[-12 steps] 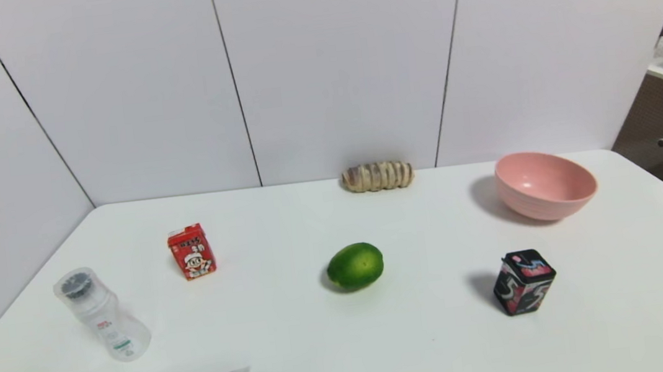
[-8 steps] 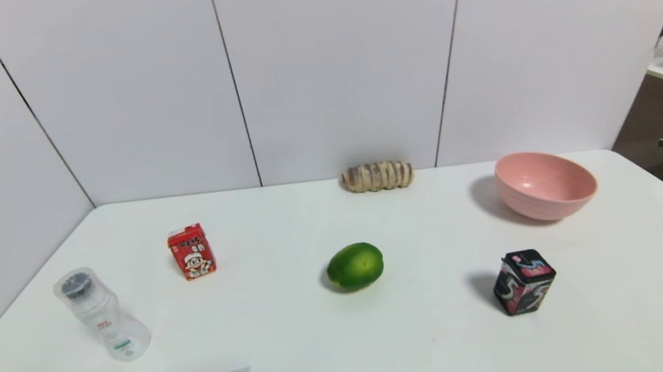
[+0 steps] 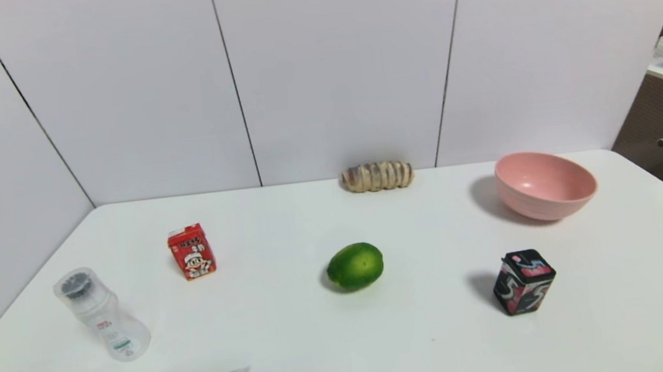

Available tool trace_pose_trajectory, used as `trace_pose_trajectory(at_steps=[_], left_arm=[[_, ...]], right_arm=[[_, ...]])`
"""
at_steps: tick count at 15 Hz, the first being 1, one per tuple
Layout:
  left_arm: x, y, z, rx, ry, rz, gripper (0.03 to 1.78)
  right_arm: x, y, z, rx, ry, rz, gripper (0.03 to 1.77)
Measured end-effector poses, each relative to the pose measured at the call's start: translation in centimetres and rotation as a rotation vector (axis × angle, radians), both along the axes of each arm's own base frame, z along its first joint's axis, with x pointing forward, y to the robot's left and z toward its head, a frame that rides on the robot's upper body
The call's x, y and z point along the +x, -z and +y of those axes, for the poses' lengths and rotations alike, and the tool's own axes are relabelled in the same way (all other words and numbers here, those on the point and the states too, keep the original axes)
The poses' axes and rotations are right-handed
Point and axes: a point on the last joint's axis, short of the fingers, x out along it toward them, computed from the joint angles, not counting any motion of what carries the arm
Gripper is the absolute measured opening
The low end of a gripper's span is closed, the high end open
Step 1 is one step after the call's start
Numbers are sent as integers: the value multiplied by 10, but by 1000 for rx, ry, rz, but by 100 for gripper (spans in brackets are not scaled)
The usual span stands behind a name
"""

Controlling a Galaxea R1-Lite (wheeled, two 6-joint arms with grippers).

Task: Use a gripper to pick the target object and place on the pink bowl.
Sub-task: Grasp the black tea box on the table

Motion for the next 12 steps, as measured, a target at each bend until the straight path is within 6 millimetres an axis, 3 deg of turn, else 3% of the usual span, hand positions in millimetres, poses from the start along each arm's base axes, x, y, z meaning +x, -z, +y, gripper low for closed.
trace_pose_trajectory(at_steps=[3, 5, 12], left_arm=[[0, 0, 0, 0, 0, 0, 178], [0, 0, 0, 0, 0, 0, 178], [0, 0, 0, 0, 1, 0, 178]], right_arm=[[23, -62, 2, -22, -102, 88, 171], [48, -91, 7, -39, -183, 159, 171], [143, -136, 44, -84, -365, 404, 171]])
